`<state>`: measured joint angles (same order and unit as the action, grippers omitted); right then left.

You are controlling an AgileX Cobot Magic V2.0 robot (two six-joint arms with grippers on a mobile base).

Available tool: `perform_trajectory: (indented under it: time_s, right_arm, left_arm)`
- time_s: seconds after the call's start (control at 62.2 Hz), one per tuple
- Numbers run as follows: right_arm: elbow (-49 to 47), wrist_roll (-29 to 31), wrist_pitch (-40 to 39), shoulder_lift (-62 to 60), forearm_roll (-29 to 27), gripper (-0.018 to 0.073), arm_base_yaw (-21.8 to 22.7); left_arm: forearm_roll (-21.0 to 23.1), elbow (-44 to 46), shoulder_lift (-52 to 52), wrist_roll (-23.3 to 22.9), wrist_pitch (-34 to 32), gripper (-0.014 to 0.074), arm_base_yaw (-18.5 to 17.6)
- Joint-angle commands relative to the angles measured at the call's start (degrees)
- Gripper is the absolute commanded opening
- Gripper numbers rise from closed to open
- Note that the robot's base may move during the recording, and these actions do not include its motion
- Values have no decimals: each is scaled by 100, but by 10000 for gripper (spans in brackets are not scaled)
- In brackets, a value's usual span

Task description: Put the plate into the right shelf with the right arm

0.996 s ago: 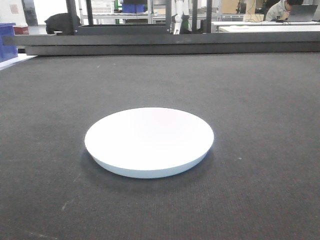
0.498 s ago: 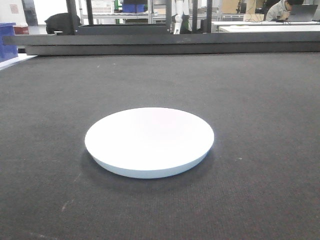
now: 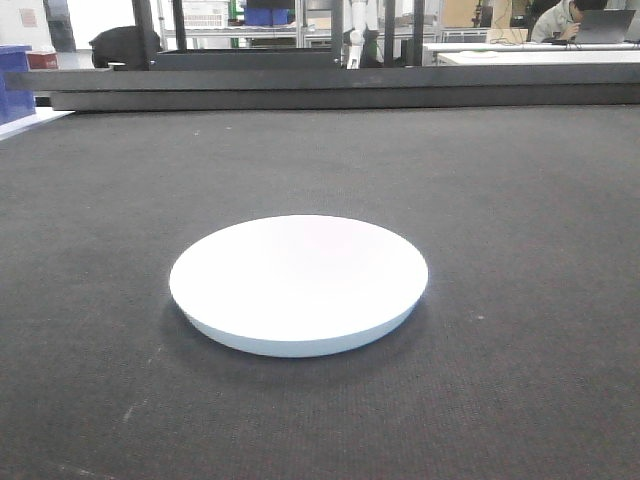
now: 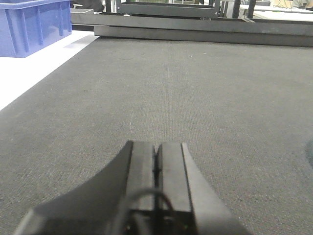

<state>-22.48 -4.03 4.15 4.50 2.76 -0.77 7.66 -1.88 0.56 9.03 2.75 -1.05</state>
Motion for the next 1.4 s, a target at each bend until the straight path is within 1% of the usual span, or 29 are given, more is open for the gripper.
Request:
perform_trajectory:
  time_s: [0.0, 0.145, 0.37, 0.498, 0.659, 0.723, 0.804, 0.9, 0.948, 1.045, 1.109, 1.173, 1.205, 1.302, 1.382]
  right_arm:
    - [-580, -7, 731, 565, 56, 50, -1]
    - [-1100, -7, 1951, 1371, 8, 50, -1]
    - [-1703, -7, 3287, 2810, -2, 50, -1]
    - [-1915, -7, 3594, 3632, -7, 50, -18]
    - [-2058, -31, 3891, 4477, -85, 50, -237]
    - [-2125, -210, 3979, 4777, -86, 50, -369]
    - [-2258, -748, 4140, 5153, -86, 69, -668]
    - [-2462, -1140, 4342, 5628, -80, 149, -1025]
    - [-2566, -1289, 4423, 5882, -80, 224, -1221]
    - [-2799, -1530, 4507, 6417, -80, 435, -1620]
    - [-3008, -1625, 4613, 6759, -80, 543, -1856]
    - [-3221, -1678, 4758, 7090, -89, 613, -2046]
    - [-3378, -1705, 4859, 7269, -89, 630, -2156]
    - [-3924, -1772, 5170, 7763, -125, 623, -2408]
    - [-4318, -1815, 5386, 8136, -144, 623, -2532]
  left_arm:
    - [47, -59, 59, -40, -516, -128, -11]
    - [47, -59, 59, -40, -516, -128, -11]
    - [47, -59, 59, -40, -516, -128, -11]
    - [47, -59, 59, -40, -516, -128, -11]
    - [47, -59, 59, -40, -516, -128, -11]
    - [47, -59, 59, -40, -516, -128, -11]
    - [47, -59, 59, -40, -516, -128, -11]
    - [47, -59, 59, -40, -516, -128, -11]
    - [47, -59, 59, -40, -516, -128, -11]
    - [47, -59, 59, -40, -516, -128, -11]
    - [47, -59, 59, -40, -516, -128, -11]
    - [47, -59, 59, -40, -516, -128, -11]
    - [47, -59, 59, -40, -516, -128, -11]
    - [47, -59, 59, -40, -516, -128, -11]
    - [47, -59, 59, -40, -516, -128, -11]
